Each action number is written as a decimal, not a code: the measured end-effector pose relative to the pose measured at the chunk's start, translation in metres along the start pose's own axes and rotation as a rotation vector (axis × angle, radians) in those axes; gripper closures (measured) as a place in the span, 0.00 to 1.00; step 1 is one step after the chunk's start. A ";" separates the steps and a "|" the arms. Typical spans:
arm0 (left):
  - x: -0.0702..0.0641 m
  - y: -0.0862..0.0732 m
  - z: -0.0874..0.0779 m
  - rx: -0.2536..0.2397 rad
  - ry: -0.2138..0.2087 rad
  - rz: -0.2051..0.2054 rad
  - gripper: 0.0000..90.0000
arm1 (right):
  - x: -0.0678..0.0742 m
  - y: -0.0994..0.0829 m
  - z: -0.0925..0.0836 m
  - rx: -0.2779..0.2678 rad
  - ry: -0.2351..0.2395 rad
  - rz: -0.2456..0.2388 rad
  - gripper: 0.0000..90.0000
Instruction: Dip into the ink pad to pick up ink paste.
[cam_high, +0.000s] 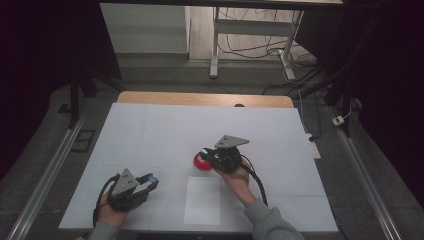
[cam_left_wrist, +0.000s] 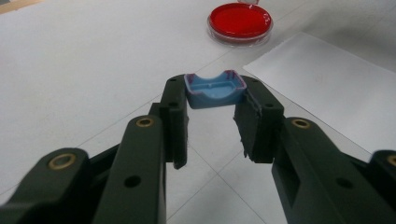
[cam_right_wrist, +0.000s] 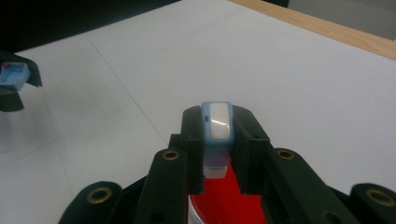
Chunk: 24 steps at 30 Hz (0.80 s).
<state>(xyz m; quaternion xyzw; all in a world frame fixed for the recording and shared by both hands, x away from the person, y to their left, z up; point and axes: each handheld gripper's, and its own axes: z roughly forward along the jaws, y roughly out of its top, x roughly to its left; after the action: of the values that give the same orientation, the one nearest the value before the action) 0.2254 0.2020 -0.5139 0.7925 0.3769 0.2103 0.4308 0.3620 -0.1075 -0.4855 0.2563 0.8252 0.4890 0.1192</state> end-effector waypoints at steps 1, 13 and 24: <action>0.000 0.000 0.000 0.000 0.000 0.000 0.72 | 0.000 0.000 0.000 -0.002 0.002 0.002 0.84; 0.001 0.000 0.000 0.000 0.002 -0.003 0.72 | 0.001 0.003 -0.007 -0.019 0.015 0.013 0.84; 0.001 0.000 0.000 0.000 0.004 -0.005 0.72 | 0.003 0.004 -0.021 -0.035 0.015 0.016 0.83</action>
<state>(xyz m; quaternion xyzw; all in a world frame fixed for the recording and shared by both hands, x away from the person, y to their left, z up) 0.2260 0.2034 -0.5141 0.7912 0.3795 0.2109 0.4307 0.3517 -0.1202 -0.4713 0.2573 0.8153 0.5062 0.1133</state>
